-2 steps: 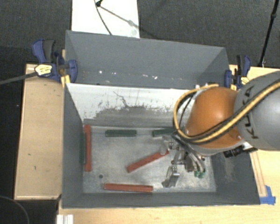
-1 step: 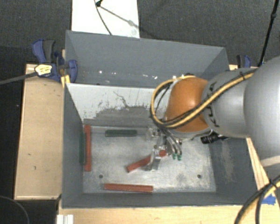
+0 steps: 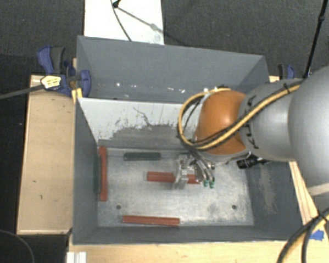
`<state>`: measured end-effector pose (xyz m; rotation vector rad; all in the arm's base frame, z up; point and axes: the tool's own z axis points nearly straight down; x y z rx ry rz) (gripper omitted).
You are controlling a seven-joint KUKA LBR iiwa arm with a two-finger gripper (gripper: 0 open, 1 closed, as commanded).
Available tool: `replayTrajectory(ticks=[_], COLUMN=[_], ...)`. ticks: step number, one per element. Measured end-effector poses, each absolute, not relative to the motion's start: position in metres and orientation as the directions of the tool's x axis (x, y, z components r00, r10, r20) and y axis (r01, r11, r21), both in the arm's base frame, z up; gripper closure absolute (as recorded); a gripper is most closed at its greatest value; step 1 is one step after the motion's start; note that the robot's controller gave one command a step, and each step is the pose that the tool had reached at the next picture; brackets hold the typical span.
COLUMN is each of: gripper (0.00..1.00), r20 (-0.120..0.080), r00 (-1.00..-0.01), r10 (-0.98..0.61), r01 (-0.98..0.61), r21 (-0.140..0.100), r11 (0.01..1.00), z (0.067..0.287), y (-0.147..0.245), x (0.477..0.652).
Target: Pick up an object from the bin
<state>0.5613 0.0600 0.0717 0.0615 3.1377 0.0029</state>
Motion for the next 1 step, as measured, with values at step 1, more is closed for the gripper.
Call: replayTrajectory(ticks=[1], gripper=[1.0], r20=[-0.012], r00=[-0.999], r10=[0.042], r01=[0.042], r21=[0.001], r11=[0.999], z=[0.2361], y=[0.0204], x=[0.567])
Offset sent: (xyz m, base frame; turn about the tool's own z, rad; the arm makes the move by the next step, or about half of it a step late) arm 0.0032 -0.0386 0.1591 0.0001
